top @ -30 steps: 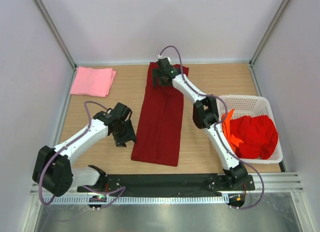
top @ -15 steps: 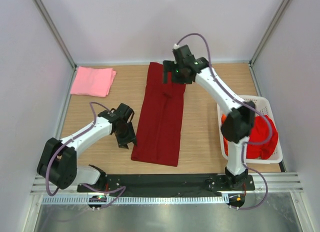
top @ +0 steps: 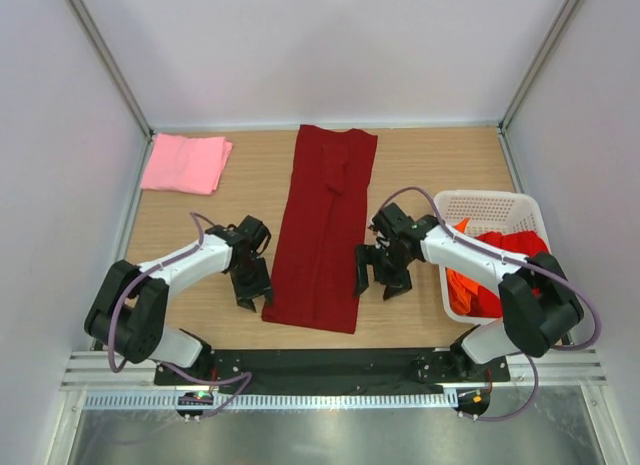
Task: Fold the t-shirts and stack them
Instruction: Fold the tshirt
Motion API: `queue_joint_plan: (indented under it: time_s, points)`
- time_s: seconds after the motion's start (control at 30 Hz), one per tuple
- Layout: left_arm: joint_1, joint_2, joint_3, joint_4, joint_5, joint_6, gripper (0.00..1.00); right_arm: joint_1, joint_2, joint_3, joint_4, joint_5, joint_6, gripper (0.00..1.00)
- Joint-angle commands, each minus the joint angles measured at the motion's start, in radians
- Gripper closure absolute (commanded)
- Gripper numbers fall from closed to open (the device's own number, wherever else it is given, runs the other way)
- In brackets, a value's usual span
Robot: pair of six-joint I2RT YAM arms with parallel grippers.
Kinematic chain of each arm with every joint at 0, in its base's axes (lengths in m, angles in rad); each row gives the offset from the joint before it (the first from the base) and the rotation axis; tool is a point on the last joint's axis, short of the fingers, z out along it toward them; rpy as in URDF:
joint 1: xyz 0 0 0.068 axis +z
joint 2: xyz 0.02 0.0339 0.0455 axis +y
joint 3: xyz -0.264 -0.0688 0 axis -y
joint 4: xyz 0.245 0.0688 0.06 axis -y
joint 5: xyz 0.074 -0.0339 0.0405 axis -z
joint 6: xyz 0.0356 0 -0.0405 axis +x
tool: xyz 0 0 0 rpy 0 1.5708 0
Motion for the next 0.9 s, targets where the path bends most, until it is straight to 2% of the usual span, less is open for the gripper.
queue_joint_plan:
  time_s: [0.0,0.2,0.4,0.67,0.87]
  points:
    - [0.004,0.014,-0.040,0.021,0.026,0.003,0.56,0.000,-0.099,-0.093,0.138,-0.093,0.077,0.16]
    - [0.004,0.012,-0.102,0.075,0.054,-0.030,0.56,-0.001,-0.116,-0.187,0.215,-0.158,0.135,0.25]
    - [0.006,0.009,-0.125,0.110,0.091,-0.049,0.54,0.000,-0.099,-0.247,0.297,-0.213,0.186,0.26]
    - [0.006,-0.087,-0.067,0.024,-0.023,-0.060,0.52,0.014,-0.077,-0.294,0.322,-0.225,0.213,0.35]
    - [0.004,-0.101,-0.065,0.039,-0.012,-0.070,0.47,0.033,-0.034,-0.311,0.354,-0.225,0.248,0.37]
